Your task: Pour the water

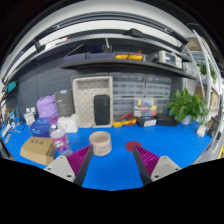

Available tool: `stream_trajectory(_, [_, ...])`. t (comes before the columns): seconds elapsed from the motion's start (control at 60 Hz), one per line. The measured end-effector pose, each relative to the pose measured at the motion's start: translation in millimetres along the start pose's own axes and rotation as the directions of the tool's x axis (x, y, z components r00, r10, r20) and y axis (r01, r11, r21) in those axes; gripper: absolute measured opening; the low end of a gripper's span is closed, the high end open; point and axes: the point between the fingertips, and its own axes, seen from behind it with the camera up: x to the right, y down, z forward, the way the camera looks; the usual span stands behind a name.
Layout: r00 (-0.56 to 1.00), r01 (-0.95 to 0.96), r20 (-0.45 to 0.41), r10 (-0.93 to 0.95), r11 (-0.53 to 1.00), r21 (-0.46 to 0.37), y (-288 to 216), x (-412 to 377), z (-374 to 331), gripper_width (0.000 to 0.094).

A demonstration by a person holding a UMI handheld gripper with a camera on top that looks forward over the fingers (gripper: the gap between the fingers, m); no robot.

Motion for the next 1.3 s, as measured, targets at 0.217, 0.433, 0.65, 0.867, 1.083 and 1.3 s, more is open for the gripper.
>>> stream_trajectory(0.217, [0.986,0.029,0.165,-0.014,0.996,-0.088,71,-120,5,0.0838])
stream_trajectory(0.433, [0.973,0.075,0.223,-0.061,0.996,-0.055,64,-181,47,0.0836])
stream_trajectory(0.65, [0.977,0.068,0.200,-0.071,0.997,0.022,39,-200,99,0.0838])
stream_trajectory(0.867, [0.974,0.024,0.220,-0.054,0.990,0.138,31,-214,134,0.0569])
stream_trajectory(1.083, [0.972,0.023,0.223,-0.070,0.978,0.208,27,-212,132,0.0412])
stream_trajectory(1.3, [0.970,-0.010,0.240,-0.029,0.987,0.161,25,-210,140,0.0393])
